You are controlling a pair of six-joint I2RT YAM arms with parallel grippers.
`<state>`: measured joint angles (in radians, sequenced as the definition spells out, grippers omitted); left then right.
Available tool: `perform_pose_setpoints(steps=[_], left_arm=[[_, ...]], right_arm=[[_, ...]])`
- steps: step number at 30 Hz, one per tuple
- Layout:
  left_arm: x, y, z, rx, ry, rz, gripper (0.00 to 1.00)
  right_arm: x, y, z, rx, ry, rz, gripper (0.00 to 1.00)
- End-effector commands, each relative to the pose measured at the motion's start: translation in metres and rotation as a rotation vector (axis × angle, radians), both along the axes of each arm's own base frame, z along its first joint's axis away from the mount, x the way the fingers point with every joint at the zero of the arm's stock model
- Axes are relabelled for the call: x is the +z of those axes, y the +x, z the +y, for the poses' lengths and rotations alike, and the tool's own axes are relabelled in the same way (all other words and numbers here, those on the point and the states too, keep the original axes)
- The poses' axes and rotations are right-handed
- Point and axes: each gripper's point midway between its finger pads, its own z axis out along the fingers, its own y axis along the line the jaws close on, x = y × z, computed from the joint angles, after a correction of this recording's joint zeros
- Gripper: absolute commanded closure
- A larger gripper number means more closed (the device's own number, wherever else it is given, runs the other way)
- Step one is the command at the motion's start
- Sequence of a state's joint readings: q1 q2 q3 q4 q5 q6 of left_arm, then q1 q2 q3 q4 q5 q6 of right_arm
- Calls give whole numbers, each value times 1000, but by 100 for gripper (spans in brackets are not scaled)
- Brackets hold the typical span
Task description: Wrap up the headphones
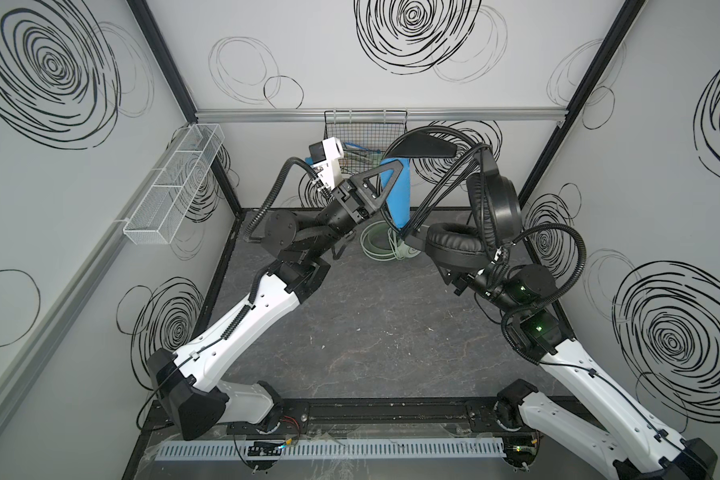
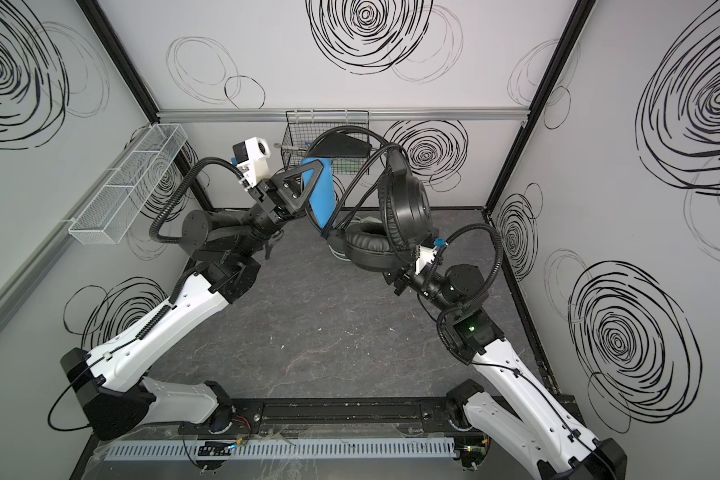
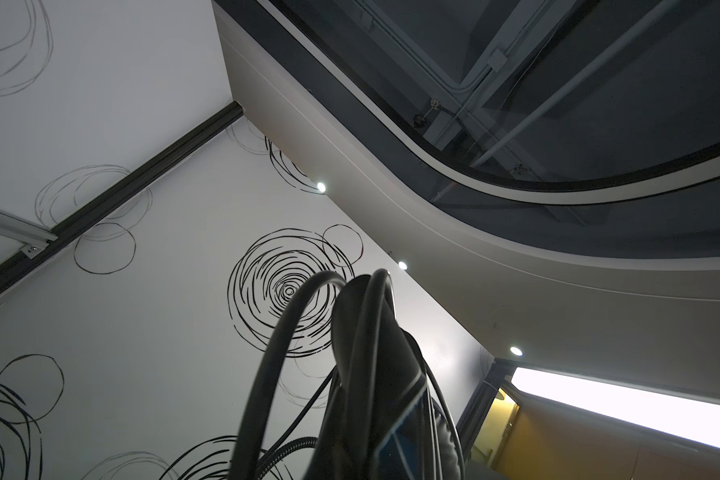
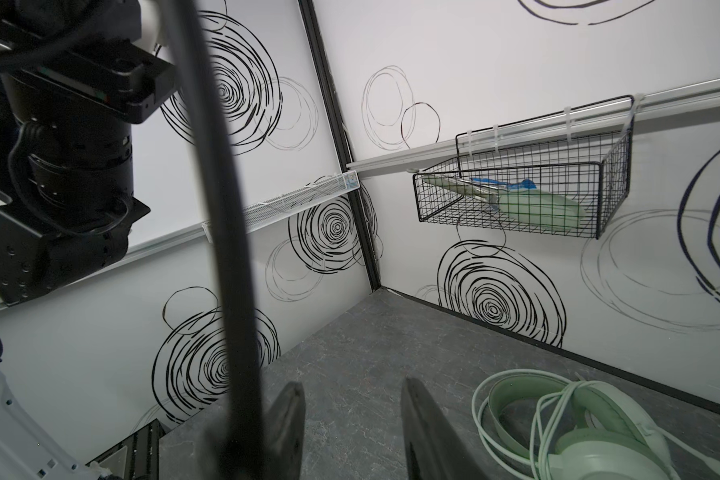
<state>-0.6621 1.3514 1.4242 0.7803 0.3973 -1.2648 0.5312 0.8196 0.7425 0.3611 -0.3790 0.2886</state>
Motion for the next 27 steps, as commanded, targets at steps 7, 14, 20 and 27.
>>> perform_pose_setpoints(steps=[7,14,20,27], left_arm=[[40,-22,51,54,-186,-90,100],[37,-15,59,90,-199,-73,100],[37,-12,60,98,-212,-64,100],[37,-10,60,105,-205,-60,100]], right_arm=[[-12,-8,-2,3,-10,20,64],[-18,-9,-5,-14,-15,31,69],[-19,-9,-3,-7,-19,37,67],[-27,-11,-2,-1,-28,48,57]])
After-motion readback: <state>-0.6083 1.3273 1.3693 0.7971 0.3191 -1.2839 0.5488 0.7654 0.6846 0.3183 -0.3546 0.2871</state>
